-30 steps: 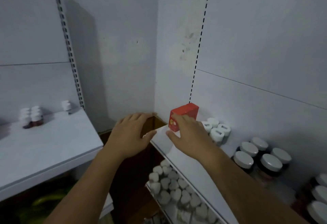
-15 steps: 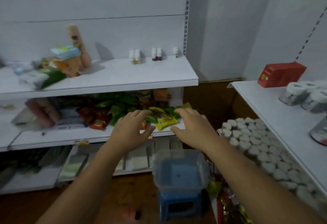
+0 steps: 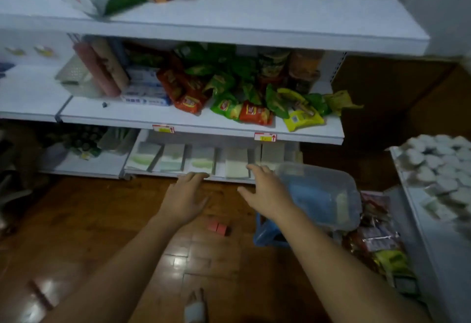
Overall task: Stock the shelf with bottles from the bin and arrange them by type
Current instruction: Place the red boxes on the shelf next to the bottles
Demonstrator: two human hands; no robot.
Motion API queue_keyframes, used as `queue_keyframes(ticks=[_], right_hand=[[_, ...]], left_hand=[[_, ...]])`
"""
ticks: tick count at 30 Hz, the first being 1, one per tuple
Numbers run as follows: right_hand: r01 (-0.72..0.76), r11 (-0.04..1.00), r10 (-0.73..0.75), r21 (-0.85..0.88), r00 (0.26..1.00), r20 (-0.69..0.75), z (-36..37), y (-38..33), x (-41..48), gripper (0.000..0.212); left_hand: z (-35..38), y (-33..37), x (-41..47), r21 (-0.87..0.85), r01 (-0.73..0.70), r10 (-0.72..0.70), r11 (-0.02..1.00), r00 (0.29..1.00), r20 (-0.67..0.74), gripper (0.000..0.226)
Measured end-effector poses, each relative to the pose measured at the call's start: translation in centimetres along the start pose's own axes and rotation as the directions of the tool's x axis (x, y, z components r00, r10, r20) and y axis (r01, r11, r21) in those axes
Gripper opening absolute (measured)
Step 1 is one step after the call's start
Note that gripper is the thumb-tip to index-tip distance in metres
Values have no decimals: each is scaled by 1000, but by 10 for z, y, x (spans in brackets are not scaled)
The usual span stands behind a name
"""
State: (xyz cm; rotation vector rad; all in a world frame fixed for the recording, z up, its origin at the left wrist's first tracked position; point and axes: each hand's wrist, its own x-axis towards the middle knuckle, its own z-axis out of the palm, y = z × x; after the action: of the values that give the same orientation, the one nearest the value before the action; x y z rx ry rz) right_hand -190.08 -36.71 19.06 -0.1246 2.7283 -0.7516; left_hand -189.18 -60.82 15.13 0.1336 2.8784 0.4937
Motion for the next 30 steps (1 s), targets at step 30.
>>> queue_keyframes(ticks=[30], right_hand=[[-135,956,129,260,991,40,628,275,245,42]], left_hand=[[585,-298,186,-318,-30,95,948,977,191,70]])
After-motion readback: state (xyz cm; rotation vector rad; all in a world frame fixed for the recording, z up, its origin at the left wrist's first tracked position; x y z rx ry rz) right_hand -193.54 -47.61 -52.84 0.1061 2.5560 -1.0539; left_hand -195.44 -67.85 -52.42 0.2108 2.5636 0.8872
